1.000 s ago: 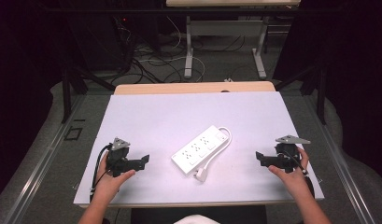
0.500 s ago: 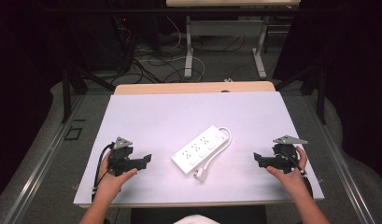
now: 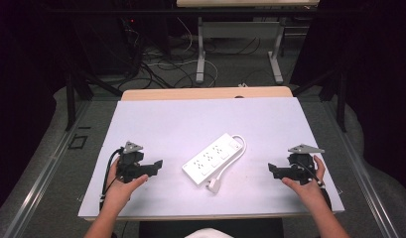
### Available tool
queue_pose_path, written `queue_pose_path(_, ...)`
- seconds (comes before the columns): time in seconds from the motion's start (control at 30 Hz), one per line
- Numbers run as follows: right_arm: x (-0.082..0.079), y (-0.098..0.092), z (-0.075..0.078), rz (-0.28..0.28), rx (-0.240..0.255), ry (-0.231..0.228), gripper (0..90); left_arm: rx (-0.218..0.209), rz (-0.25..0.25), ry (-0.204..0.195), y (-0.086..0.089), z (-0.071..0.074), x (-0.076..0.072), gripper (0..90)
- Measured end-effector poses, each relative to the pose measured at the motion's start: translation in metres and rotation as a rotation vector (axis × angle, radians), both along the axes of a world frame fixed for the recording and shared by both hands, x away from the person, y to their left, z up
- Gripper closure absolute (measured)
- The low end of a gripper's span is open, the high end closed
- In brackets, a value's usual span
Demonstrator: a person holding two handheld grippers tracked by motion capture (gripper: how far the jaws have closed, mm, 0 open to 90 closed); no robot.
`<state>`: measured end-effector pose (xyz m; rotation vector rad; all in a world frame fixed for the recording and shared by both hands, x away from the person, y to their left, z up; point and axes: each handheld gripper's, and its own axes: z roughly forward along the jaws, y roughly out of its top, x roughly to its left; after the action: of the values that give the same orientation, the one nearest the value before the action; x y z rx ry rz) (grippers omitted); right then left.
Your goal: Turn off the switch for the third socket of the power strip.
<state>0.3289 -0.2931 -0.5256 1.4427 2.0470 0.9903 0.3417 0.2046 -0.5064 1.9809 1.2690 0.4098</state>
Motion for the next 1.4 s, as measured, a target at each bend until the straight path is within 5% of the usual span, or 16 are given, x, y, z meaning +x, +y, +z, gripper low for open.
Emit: queue_pose_path(1.4, 0.001, 0.002, -0.003, 0.003, -0.001, 0.008, 6.7, -0.046, -0.052, 0.033, -0.032, 0.042, 0.020, 27.1)
